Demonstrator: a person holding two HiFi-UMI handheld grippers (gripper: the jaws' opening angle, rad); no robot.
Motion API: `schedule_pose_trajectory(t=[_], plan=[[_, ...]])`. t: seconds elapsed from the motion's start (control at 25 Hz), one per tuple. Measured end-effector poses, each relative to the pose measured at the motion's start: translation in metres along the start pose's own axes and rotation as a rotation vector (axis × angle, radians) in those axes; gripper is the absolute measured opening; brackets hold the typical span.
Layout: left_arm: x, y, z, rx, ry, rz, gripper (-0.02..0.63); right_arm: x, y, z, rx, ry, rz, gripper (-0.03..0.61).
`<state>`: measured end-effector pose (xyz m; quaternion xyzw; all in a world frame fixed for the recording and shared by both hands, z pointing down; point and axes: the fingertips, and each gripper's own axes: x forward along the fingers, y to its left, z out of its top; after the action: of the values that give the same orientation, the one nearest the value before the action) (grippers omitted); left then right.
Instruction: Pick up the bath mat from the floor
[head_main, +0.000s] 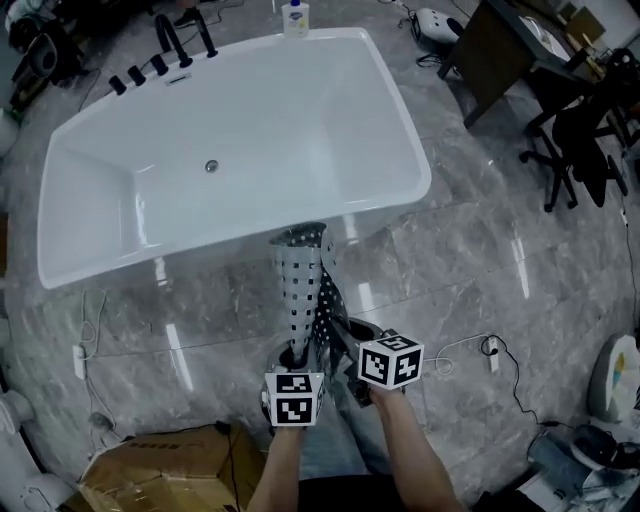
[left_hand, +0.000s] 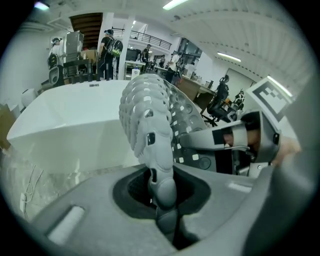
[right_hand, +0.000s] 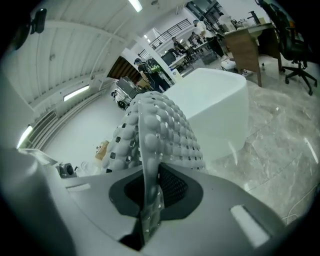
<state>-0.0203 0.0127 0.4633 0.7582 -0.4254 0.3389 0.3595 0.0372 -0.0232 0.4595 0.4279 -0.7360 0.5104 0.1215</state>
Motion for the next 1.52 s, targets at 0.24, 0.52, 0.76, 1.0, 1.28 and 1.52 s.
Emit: schedule_pose_trajectory(t=[0.24, 0.52, 0.76, 1.0, 1.28, 1.52], plan=[[-0.046, -0.02, 0.071, 0.03, -0.106, -0.003, 0.041, -0.04, 0.042, 0.058, -0.084, -0.05, 0.083, 0.021], [-0.121, -0.033, 0.158, 0.064, -0.298, 0.02, 0.041, -0.097, 0.107, 0.134, -0.254, -0.175, 0.127, 0.021], [-0.189, -0.059, 0.253, 0.183, -0.499, 0.058, 0.04, -0.155, 0.166, 0.221, -0.44, -0.359, 0.123, 0.021], [-0.264, -0.069, 0.313, 0.233, -0.693, 0.106, 0.04, -0.219, 0.222, 0.286, -0.537, -0.547, 0.125, 0.021], [-0.305, -0.087, 0.339, 0.221, -0.823, 0.091, 0.04, -0.257, 0.243, 0.297, -0.601, -0.609, 0.138, 0.022], [-0.322, -0.092, 0.336, 0.257, -0.825, 0.091, 0.04, -0.267, 0.253, 0.293, -0.614, -0.628, 0.11, 0.021]])
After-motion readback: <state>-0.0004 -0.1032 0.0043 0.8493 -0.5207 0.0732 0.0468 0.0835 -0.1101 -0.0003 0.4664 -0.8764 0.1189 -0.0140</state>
